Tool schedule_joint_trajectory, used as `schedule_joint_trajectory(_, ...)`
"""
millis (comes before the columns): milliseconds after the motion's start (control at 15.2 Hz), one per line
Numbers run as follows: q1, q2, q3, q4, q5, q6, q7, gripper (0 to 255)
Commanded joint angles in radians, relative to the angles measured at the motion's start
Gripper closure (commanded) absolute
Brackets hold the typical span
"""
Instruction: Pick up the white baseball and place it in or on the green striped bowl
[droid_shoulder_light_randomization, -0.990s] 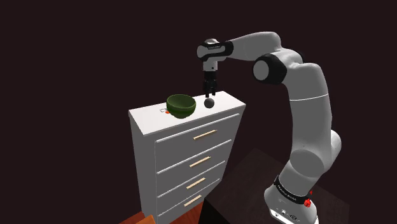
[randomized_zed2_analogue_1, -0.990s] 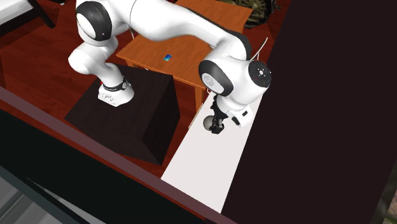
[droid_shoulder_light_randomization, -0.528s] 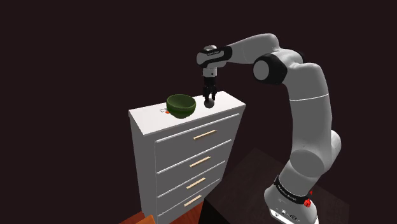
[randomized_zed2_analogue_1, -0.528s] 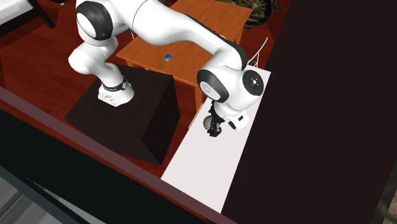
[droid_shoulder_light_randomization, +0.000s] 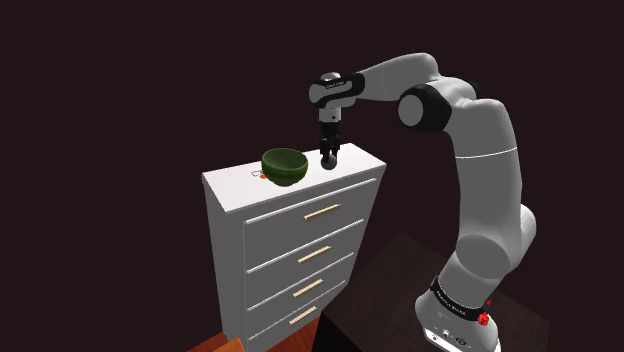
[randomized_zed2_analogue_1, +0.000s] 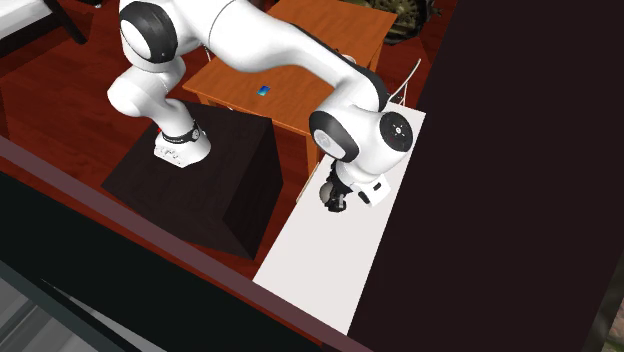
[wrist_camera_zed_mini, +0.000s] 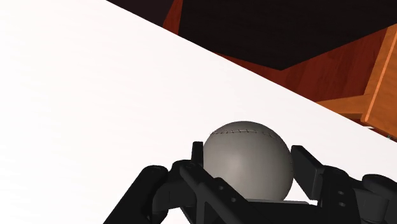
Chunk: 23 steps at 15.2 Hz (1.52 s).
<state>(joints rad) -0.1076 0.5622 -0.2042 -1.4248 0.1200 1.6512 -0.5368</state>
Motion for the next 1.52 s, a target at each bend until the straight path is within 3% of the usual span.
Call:
schedule_joint_trajectory(0, 0.0, 0.0, 0.0, 0.0, 0.0, 0.0, 0.0, 255)
schedule_joint_trajectory(528, 0.0, 0.0, 0.0, 0.0, 0.0, 0.0, 0.0, 255)
schedule_joint_trajectory(1452, -0.006, -0.033, -0.005, 0.137, -0.008, -0.169, 0.009, 255)
